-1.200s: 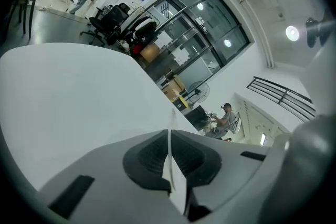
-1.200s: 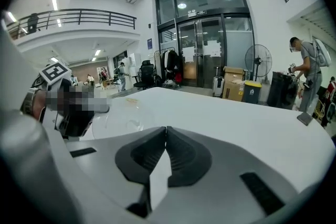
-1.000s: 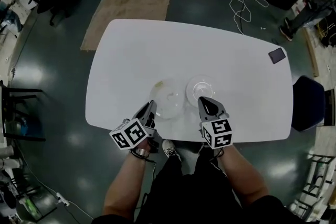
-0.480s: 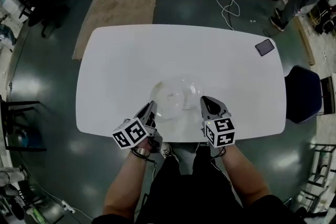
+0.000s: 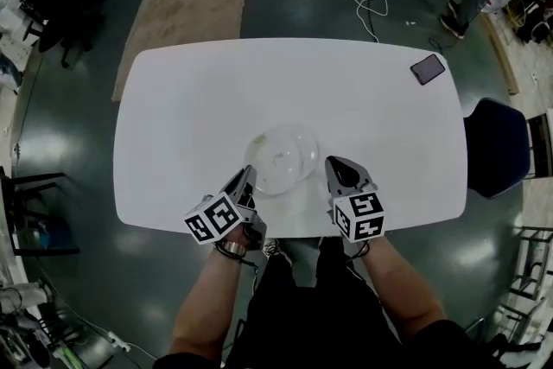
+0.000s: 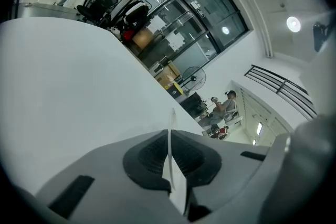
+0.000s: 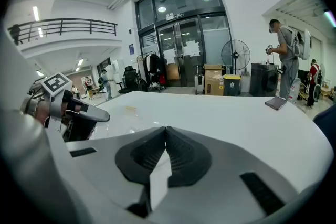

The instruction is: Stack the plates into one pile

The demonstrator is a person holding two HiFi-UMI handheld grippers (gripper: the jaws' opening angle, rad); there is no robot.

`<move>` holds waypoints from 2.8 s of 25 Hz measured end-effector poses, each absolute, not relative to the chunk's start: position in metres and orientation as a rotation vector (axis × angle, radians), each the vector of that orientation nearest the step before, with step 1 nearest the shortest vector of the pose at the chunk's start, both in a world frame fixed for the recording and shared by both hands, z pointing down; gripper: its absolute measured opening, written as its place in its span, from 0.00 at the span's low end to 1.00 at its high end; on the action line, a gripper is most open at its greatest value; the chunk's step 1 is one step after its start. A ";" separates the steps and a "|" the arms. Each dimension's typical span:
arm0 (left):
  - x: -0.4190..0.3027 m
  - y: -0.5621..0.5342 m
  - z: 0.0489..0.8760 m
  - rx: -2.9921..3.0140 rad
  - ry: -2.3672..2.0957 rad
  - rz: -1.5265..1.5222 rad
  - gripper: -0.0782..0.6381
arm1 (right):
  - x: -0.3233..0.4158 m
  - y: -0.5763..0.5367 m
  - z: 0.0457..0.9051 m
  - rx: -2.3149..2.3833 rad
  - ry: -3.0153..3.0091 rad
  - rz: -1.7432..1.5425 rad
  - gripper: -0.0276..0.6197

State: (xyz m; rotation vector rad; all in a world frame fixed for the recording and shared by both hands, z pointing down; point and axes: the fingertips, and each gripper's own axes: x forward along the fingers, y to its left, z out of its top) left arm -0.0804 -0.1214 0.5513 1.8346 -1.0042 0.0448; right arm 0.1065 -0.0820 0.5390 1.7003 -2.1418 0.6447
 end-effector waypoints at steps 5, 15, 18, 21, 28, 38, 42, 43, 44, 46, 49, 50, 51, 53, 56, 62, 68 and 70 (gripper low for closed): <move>-0.060 -0.128 0.562 1.817 -1.010 0.060 0.15 | 0.124 -0.087 0.547 1.689 -2.149 0.669 0.07; -0.042 -0.140 0.579 1.771 -1.036 0.067 0.15 | 0.144 -0.089 0.561 1.653 -2.152 0.689 0.07; -0.041 -0.142 0.586 1.768 -1.059 0.114 0.16 | 0.146 -0.090 0.565 1.640 -2.155 0.693 0.07; -0.039 -0.140 0.591 1.784 -1.085 0.174 0.17 | 0.149 -0.090 0.566 1.625 -2.159 0.694 0.07; -0.042 -0.142 0.601 1.839 -1.177 0.357 0.21 | 0.151 -0.091 0.567 1.611 -2.166 0.693 0.07; -0.042 -0.145 0.610 1.875 -1.227 0.476 0.24 | 0.154 -0.091 0.568 1.615 -2.162 0.702 0.07; -0.041 -0.147 0.612 1.889 -1.238 0.502 0.24 | 0.154 -0.091 0.569 1.613 -2.162 0.707 0.07; -0.041 -0.147 0.612 1.897 -1.240 0.506 0.24 | 0.153 -0.091 0.569 1.612 -2.163 0.707 0.07; -0.040 -0.148 0.612 1.906 -1.241 0.514 0.24 | 0.153 -0.091 0.570 1.610 -2.163 0.707 0.07; -0.039 -0.149 0.614 1.927 -1.247 0.539 0.25 | 0.151 -0.091 0.572 1.605 -2.163 0.708 0.07; -0.038 -0.149 0.613 1.947 -1.263 0.579 0.26 | 0.148 -0.090 0.573 1.598 -2.164 0.712 0.07; -0.037 -0.150 0.613 1.953 -1.269 0.594 0.26 | 0.148 -0.091 0.572 1.597 -2.164 0.713 0.07; -0.035 -0.150 0.613 1.963 -1.274 0.611 0.26 | 0.148 -0.091 0.572 1.595 -2.164 0.713 0.07; -0.033 -0.151 0.613 1.981 -1.283 0.639 0.26 | 0.147 -0.093 0.573 1.593 -2.165 0.712 0.07; -0.033 -0.151 0.613 1.986 -1.291 0.643 0.26 | 0.145 -0.093 0.572 1.589 -2.169 0.709 0.07; -0.032 -0.152 0.616 2.025 -1.300 0.693 0.26 | 0.143 -0.095 0.573 1.589 -2.169 0.704 0.07; -0.034 -0.153 0.610 2.075 -1.295 0.706 0.29 | 0.140 -0.098 0.565 1.584 -2.171 0.685 0.07; -0.034 -0.153 0.607 2.093 -1.298 0.706 0.30 | 0.138 -0.099 0.562 1.586 -2.176 0.681 0.07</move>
